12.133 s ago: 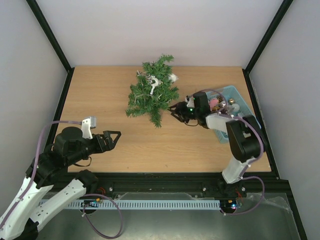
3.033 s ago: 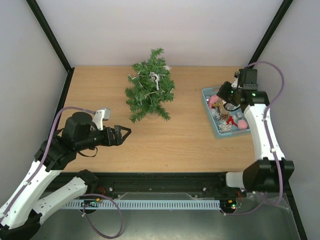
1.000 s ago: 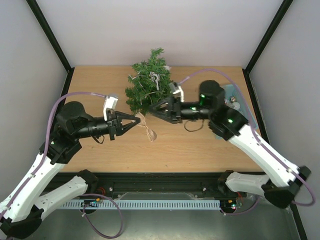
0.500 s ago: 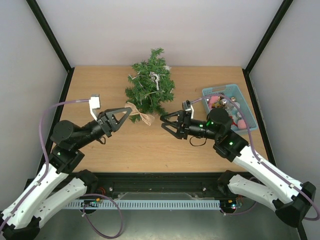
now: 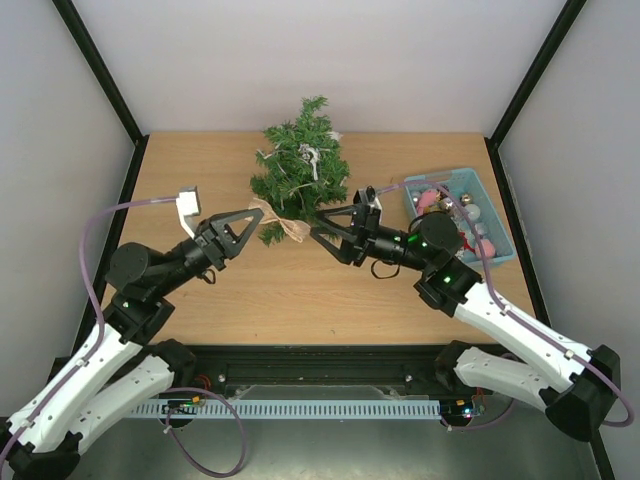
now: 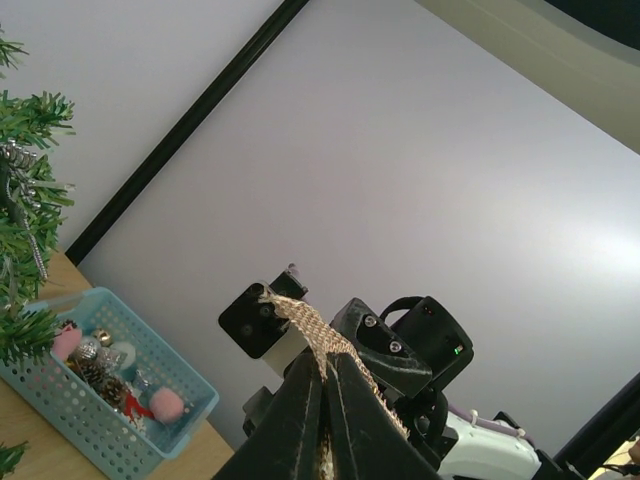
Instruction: Decorate the small christmas tree
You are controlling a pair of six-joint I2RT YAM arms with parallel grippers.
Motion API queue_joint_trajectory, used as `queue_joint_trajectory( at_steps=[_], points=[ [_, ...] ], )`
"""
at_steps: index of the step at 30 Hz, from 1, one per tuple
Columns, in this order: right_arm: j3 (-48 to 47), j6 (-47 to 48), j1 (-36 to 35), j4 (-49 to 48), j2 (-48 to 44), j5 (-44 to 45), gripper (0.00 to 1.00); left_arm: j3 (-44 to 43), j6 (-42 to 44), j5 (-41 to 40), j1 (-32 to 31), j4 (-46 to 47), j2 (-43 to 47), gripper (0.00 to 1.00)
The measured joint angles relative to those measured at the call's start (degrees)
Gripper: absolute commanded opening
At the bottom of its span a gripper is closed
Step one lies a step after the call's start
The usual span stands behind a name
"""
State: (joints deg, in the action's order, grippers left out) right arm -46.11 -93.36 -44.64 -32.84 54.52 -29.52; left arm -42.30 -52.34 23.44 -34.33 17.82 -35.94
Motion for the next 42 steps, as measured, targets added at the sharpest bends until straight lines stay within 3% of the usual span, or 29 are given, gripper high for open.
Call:
queue_joint_trajectory(
  at_steps=[6, 12, 18, 20, 22, 27, 29, 32, 35, 39, 42],
  points=[
    [-1.5, -1.8, -1.2, -2.3, 3.6, 0.1, 0.46, 1.2, 0.0, -0.1, 0.0, 1.6, -0.8, 0.02],
    [-2.7, -2.5, -1.6, -3.6, 5.0, 0.2, 0.28, 2.0, 0.0, -0.2, 0.0, 3.0, -1.6, 0.02],
    [-3.3, -2.6, -1.8, -3.9, 5.2, 0.2, 0.19, 2.6, 0.0, -0.6, 0.0, 3.5, -1.6, 0.02],
    [-3.3, -2.4, -1.9, -3.9, 5.2, 0.2, 0.19, 2.6, 0.1, -0.7, 0.0, 3.5, -1.6, 0.03],
    [-3.3, -2.4, -1.9, -3.8, 5.2, 0.2, 0.27, 2.7, 0.2, -1.0, 0.0, 3.6, -1.6, 0.02],
    [-3.3, -1.8, -1.9, -3.0, 5.1, 0.3, 0.28, 3.0, 0.3, -1.6, 0.0, 3.7, -1.7, 0.02],
    [-3.3, -1.5, -1.9, -2.5, 4.9, 0.3, 0.22, 3.0, 0.3, -1.7, 0.0, 3.8, -1.8, 0.03],
    [-3.4, -0.7, -1.9, -1.6, 4.7, 0.3, 0.03, 3.1, 0.4, -1.9, 0.0, 3.9, -2.0, 0.02],
    [-3.9, -0.2, -2.0, -0.8, 4.7, 0.4, 0.01, 3.1, 0.4, -2.1, 0.0, 4.1, -2.3, 0.03],
    [-4.9, 1.5, -2.0, 1.0, 4.7, 0.6, 0.01, 3.0, 1.0, -2.5, 0.0, 3.7, -2.5, 0.19],
    [-7.4, 4.8, -2.1, 5.6, 4.7, 1.7, 0.01, 2.0, 2.4, -3.1, 0.0, 0.8, -2.6, 0.45]
  ],
)
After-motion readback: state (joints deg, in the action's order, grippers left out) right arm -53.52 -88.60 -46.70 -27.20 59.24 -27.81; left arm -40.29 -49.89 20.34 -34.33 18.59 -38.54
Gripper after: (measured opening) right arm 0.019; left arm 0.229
